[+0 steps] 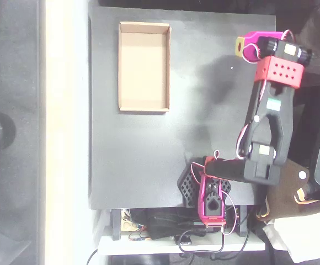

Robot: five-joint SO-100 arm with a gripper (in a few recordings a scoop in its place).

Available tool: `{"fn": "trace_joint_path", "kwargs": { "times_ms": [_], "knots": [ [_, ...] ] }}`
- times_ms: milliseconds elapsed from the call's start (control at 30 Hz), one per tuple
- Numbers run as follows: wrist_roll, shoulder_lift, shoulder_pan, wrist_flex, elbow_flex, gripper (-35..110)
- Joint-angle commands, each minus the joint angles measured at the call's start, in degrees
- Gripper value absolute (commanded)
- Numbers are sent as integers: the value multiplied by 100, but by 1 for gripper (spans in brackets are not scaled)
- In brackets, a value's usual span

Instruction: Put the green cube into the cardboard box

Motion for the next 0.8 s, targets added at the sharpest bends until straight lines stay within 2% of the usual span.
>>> {"fn": "trace_joint_path", "kwargs": {
  "times_ms": [0,300,767],
  "knots": [
    [26,896,0,53,-62,6],
    [26,1890,-527,-9,-79,6],
    [26,2232,-2479,-9,-70,6]
  ]
}}
